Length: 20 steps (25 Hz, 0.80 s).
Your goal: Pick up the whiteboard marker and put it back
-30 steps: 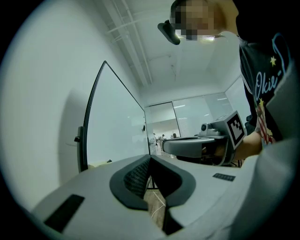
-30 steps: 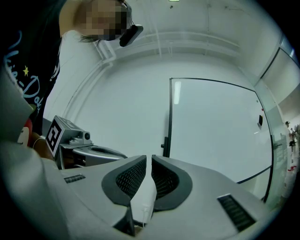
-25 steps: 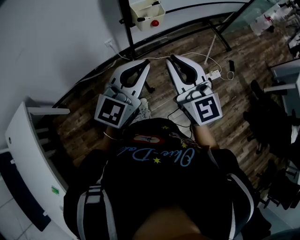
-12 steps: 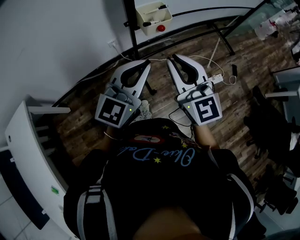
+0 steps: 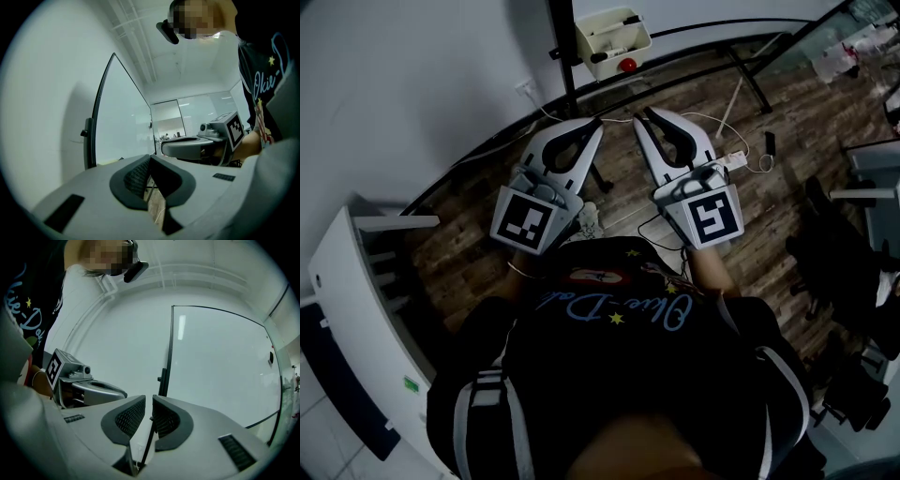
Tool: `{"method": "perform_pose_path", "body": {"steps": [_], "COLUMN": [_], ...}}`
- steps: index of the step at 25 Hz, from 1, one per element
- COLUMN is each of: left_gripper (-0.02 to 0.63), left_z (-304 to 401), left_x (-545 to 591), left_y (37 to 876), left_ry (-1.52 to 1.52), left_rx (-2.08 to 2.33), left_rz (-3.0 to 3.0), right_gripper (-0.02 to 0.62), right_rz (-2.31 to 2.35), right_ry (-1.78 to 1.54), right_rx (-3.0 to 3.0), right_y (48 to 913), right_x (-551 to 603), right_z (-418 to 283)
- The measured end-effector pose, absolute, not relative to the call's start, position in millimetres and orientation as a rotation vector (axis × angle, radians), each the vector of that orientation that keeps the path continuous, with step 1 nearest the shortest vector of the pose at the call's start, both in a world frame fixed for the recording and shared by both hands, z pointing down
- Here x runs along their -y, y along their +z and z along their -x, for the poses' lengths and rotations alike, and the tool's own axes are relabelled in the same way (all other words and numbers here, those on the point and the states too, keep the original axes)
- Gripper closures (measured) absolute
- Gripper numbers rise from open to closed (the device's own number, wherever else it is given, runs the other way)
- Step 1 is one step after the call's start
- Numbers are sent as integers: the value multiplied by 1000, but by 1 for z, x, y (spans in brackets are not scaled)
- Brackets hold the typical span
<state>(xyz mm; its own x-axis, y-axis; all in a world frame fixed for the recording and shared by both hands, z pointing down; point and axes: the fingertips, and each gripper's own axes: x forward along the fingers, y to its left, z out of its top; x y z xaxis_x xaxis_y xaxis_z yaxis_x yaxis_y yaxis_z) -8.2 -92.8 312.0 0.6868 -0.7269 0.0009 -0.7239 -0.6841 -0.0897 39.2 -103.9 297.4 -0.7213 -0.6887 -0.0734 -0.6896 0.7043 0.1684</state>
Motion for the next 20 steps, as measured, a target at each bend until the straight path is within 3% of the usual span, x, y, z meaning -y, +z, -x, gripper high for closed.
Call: {"method": "perform_pose_path", "body": {"steps": [20], "left_gripper": [591], "left_z": [28], "left_x": [145], "left_y": [319], "left_ry": [-44], "left_rx": [-1202], "left_rz": [2830], "right_gripper": [526], "right_rz": [1198], "right_ry": [323], "right_rx": [-2941], "right_y": [308], "right_x": [153], "right_z": [-17]}}
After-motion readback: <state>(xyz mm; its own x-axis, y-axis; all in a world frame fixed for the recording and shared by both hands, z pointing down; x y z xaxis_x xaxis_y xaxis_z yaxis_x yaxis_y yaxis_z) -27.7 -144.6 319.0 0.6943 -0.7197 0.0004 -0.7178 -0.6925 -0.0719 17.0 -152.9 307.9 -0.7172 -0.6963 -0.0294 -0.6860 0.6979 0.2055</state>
